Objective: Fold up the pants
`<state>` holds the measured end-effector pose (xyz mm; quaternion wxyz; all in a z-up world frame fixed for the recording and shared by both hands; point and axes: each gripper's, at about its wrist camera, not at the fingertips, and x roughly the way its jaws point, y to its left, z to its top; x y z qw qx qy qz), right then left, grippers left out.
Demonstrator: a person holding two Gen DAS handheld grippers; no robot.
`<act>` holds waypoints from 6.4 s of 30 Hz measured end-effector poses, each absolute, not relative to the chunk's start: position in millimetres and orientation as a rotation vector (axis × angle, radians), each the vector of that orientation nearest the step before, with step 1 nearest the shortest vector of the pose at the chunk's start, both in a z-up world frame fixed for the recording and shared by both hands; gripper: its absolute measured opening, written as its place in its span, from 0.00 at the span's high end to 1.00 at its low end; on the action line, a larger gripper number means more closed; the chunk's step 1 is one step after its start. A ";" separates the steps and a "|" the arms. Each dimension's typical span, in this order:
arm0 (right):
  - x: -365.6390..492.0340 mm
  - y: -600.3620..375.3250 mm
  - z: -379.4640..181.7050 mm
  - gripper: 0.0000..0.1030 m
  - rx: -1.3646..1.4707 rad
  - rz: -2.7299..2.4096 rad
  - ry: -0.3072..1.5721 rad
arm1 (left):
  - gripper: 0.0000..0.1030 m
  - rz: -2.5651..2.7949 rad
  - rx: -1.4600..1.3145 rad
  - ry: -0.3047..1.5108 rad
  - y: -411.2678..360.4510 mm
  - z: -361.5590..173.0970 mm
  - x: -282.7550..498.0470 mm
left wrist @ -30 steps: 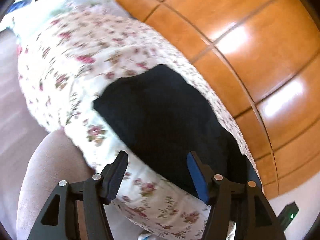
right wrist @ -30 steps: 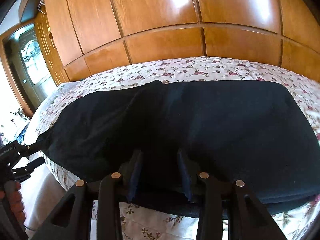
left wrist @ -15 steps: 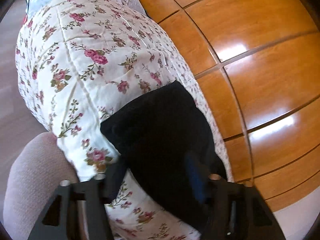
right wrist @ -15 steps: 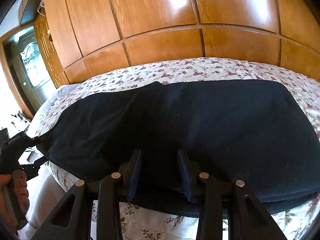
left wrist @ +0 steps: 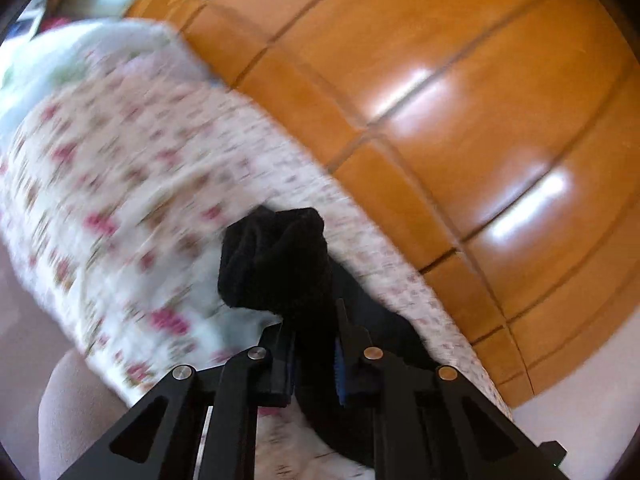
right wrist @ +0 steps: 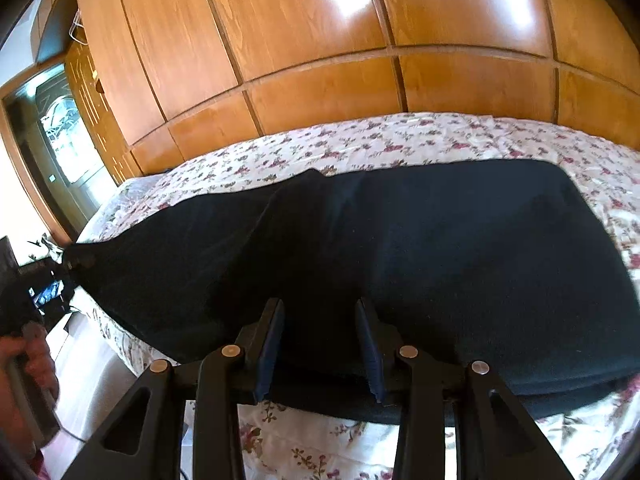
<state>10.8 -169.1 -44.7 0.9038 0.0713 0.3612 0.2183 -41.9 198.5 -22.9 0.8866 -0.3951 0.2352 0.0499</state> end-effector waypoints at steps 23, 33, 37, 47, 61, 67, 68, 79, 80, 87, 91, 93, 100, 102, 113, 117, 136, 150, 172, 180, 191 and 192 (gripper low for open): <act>-1.6 -302.8 -28.3 0.56 0.416 0.237 0.698 | 0.86 -0.581 -0.275 0.459 -58.1 90.4 24.7; -10.3 -375.8 -25.7 0.56 0.554 0.071 0.637 | 0.86 -0.681 -0.062 0.687 -161.5 9.2 39.9; -13.9 -379.4 -22.7 0.55 0.560 0.080 0.626 | 0.87 -0.661 0.000 0.746 -179.8 -25.2 33.4; 0.6 -337.9 -22.3 0.41 0.484 0.220 0.657 | 0.64 -0.760 -0.002 0.719 -161.4 -12.8 -3.0; 76.2 -315.9 -50.1 0.41 0.565 0.332 0.814 | 0.55 -0.173 -0.320 0.724 7.9 -21.1 24.7; 70.7 -292.1 -33.9 0.86 0.412 0.353 0.829 | 0.52 -0.234 -0.386 0.784 5.8 -39.0 20.2; 66.9 -294.3 -25.9 0.87 0.419 0.358 0.810 | 0.48 -0.247 -0.350 0.786 -5.7 -31.5 22.0; 57.2 -337.2 -28.7 0.88 0.405 0.215 0.785 | 0.41 -0.272 0.043 0.730 -83.3 -21.1 13.0; 59.7 -337.7 -40.6 0.88 0.409 0.203 0.806 | 0.39 -0.260 0.084 0.723 -89.0 -23.8 11.2; 54.4 -333.4 -49.6 0.81 0.401 0.190 0.760 | 0.38 -0.263 0.086 0.710 -84.7 -22.4 4.9; 41.1 -338.3 -23.7 0.71 0.358 0.133 0.729 | 0.38 -0.300 -0.025 0.745 -62.0 -0.3 15.5; 34.1 -338.5 -3.3 0.71 0.352 0.149 0.670 | 0.38 -0.290 -0.083 0.725 -53.2 11.5 21.4; 64.8 -285.2 37.6 0.71 0.178 0.277 0.646 | 0.38 -0.283 -0.064 0.785 -73.2 27.3 76.5; 78.2 -264.5 33.2 0.71 0.100 0.301 0.678 | 0.38 -0.294 -0.052 0.816 -84.0 21.6 88.2; 141.7 -285.5 -49.7 0.92 0.168 0.231 0.841 | 0.37 -0.285 0.130 0.864 -127.3 -25.6 128.5; 139.8 -292.9 -58.2 1.00 0.202 0.203 0.783 | 0.35 -0.294 0.093 0.866 -127.3 -30.7 137.4; 85.7 -298.7 -34.8 0.90 0.177 0.136 0.720 | 0.34 -0.270 0.166 0.785 -117.3 -15.6 72.6; 24.6 -309.0 -43.7 0.54 0.190 0.120 0.738 | 0.34 -0.218 0.027 0.831 -88.3 -8.3 39.3; 23.1 -336.5 -61.9 0.25 0.316 0.148 0.812 | 0.26 -0.274 -0.251 0.947 -42.4 -28.2 26.8; 23.5 -335.5 -63.7 0.22 0.323 0.171 0.823 | 0.21 -0.340 -0.311 0.964 -35.4 -37.9 20.2; 50.0 -347.7 -70.0 0.17 0.352 0.242 0.888 | 0.18 -0.384 -0.342 1.008 -34.9 -42.3 33.8; 49.9 -347.1 -70.7 0.16 0.350 0.242 0.887 | 0.18 -0.387 -0.337 1.010 -35.4 -42.3 37.3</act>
